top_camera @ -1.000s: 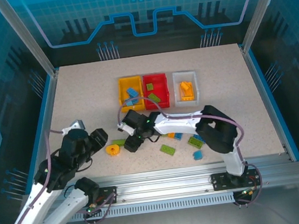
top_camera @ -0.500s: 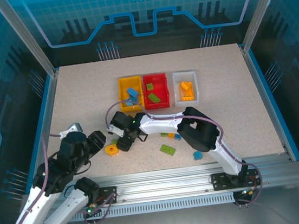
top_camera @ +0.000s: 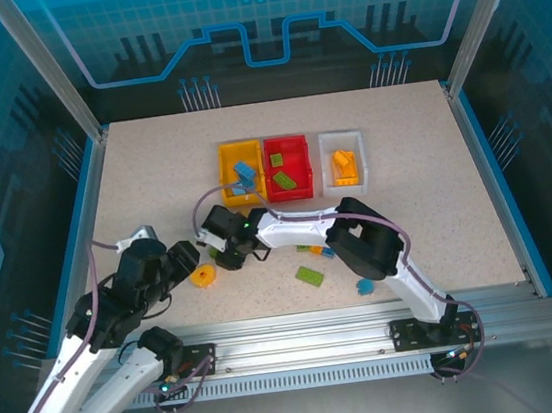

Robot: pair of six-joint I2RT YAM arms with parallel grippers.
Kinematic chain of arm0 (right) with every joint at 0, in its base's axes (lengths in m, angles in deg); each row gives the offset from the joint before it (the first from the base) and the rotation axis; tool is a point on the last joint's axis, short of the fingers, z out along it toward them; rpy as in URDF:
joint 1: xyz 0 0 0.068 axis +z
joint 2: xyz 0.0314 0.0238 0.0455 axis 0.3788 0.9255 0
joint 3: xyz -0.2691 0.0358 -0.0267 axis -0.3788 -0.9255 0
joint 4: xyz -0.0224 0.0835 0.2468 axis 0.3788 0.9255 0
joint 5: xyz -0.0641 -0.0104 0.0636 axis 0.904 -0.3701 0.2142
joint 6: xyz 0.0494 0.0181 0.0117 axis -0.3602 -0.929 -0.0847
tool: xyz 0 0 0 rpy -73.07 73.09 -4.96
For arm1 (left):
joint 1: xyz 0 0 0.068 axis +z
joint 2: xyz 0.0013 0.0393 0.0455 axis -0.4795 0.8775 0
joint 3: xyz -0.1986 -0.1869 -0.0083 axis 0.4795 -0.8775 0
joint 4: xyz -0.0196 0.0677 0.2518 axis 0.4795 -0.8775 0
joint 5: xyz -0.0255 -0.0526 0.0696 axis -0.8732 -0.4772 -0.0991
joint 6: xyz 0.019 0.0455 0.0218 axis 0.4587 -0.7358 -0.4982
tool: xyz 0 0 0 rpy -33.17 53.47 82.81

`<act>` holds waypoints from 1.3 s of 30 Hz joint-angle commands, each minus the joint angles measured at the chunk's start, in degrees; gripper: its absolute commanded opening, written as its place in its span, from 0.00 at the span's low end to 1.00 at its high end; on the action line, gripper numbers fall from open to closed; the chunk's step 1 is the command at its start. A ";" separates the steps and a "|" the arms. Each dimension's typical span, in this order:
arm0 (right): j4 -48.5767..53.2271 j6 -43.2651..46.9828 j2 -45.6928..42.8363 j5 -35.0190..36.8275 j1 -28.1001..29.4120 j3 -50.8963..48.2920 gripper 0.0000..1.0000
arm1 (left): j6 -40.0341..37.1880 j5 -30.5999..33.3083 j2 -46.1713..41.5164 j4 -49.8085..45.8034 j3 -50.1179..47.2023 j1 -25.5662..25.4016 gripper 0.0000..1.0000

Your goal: Sort the legos into containers by color

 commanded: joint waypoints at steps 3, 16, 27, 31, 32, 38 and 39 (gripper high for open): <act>-3.32 -6.89 -14.96 5.72 -1.87 -8.53 0.26 | -1.93 -5.64 5.37 7.56 -0.18 -0.09 0.57; 13.19 -27.24 -16.08 17.84 -20.21 -1.16 0.24 | -8.44 -14.53 28.09 26.43 8.88 -3.86 0.56; 33.40 -32.96 8.96 24.26 -25.42 31.58 0.24 | -9.62 -13.95 36.51 31.29 12.57 -4.54 0.56; 34.45 -32.74 13.03 23.04 -26.40 36.43 0.30 | -9.86 -13.79 36.54 31.09 12.23 -4.56 0.56; 34.88 -32.74 13.63 22.77 -26.46 37.32 0.33 | -9.95 -13.71 36.42 30.84 12.08 -4.59 0.56; 33.66 -31.54 11.58 22.14 -26.09 37.54 0.50 | -10.18 -13.03 35.40 30.31 10.67 -4.60 0.56; 33.09 -31.28 10.52 22.08 -25.91 37.02 0.50 | -10.17 -12.99 35.39 30.28 10.53 -4.57 0.56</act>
